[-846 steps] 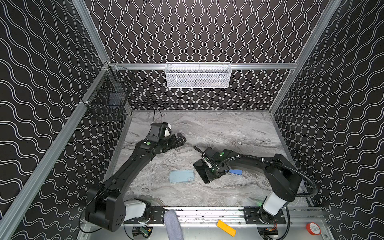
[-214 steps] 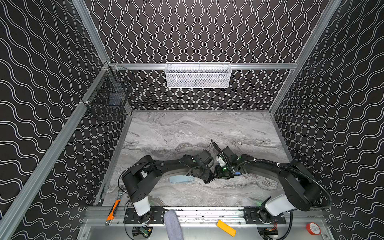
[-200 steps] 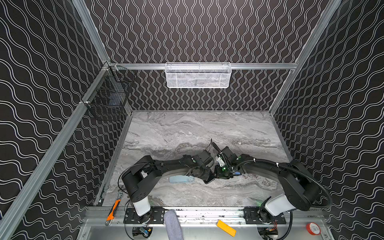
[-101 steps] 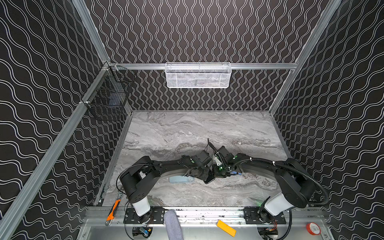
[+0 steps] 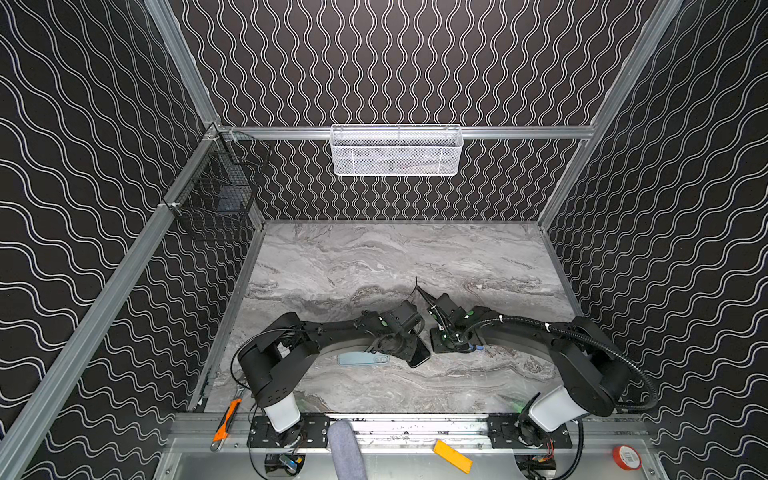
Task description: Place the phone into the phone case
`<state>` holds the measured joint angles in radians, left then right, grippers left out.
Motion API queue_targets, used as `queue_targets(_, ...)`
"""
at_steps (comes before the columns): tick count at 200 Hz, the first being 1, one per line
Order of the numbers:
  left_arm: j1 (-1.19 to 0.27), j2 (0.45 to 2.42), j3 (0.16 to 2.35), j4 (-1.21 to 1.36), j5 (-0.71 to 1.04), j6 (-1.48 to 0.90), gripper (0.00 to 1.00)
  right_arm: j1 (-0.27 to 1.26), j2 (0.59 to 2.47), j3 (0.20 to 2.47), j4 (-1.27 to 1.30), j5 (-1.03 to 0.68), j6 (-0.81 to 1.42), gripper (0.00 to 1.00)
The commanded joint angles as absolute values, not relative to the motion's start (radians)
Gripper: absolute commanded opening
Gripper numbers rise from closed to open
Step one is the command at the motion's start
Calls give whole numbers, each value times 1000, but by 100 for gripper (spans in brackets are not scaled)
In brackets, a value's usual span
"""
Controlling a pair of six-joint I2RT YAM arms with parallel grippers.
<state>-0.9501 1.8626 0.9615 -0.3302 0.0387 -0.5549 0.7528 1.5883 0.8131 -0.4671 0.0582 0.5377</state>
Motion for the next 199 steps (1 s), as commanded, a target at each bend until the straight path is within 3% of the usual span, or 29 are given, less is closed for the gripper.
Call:
queue_targets(1,-948,1857,959,-336,29,-565,18,753,1572,806,-638,68,545,22)
queue_targets(25,-942,1825,970,-340,21,-548,22,749,1494,843,-620,22,543,29)
queue_targets(63,-916,1727,1038,-401,-25,-503,46,722,1389,898,-608,-70,523,42)
queue_targets(95,-850,1623,1076,-468,-52,-481,80,652,1283,883,-567,-173,503,54)
queue_targets(99,-833,1606,1076,-472,-48,-480,94,640,1267,876,-557,-193,500,56)
queue_targets(102,-820,1594,1075,-474,-40,-480,98,629,1257,872,-550,-210,499,57)
queue_targets(160,-651,1517,1021,-444,284,-543,99,519,1192,750,-343,-639,451,67)
queue_targets(199,-626,1599,876,-211,535,-734,98,518,1226,639,-252,-688,483,69)
